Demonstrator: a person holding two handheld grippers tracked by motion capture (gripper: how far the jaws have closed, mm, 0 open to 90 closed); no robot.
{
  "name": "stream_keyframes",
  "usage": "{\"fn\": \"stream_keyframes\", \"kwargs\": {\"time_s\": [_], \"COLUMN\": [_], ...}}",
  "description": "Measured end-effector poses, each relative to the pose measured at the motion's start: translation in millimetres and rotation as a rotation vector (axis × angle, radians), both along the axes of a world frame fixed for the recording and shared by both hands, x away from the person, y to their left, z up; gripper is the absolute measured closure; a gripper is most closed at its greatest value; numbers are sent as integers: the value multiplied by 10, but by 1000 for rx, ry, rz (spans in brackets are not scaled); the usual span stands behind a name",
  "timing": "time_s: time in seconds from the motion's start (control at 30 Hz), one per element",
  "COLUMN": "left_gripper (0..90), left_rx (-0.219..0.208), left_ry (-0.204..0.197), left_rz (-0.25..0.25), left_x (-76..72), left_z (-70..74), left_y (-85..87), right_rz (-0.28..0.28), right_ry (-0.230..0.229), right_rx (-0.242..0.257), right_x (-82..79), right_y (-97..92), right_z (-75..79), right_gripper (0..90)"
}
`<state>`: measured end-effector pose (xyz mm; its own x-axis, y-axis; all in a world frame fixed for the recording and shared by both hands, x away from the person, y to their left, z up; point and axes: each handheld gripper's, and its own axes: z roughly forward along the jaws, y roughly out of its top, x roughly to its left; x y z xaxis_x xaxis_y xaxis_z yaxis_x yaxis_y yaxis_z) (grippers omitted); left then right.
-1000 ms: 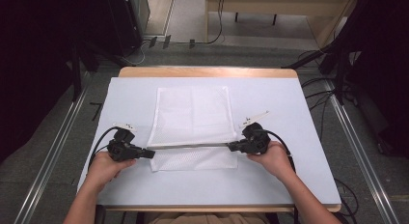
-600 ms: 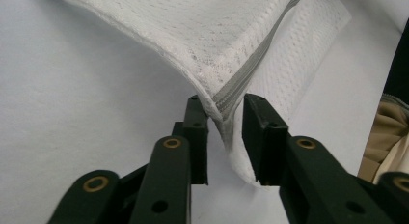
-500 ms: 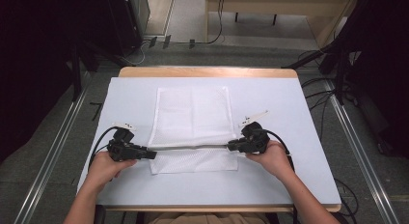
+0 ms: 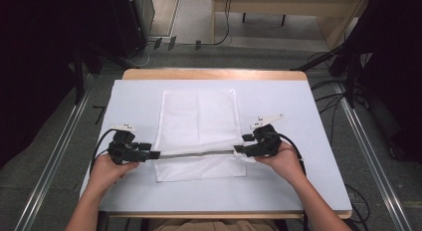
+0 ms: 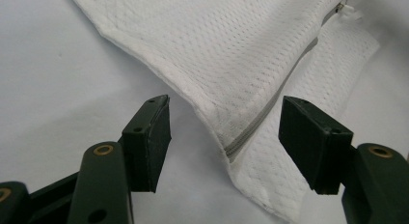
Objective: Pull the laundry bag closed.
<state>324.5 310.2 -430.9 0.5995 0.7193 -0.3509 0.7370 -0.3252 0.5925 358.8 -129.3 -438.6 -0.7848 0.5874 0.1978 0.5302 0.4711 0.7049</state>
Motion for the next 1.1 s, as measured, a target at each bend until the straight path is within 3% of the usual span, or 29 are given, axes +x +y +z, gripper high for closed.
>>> {"fn": "stream_keyframes", "kwargs": {"time_s": [0.23,0.3,0.47,1.1], "left_gripper": [328,324,325,321], "left_rx": [5,-5,7,14], "left_ry": [-50,-57,-72,-87], "left_rz": [30,45,85,160], "left_x": [-6,-8,-3,16], "left_z": [43,52,69,75], "left_y": [54,74,130,385], "right_rz": [-41,-77,-104,-200], "right_ry": [-35,-67,-78,-116], "right_rx": [23,14,15,-5], "right_x": [27,27,52,125], "right_y": [-87,-107,-175,-454], "right_z": [19,17,16,-36], "right_gripper": [370,340,326,288]}}
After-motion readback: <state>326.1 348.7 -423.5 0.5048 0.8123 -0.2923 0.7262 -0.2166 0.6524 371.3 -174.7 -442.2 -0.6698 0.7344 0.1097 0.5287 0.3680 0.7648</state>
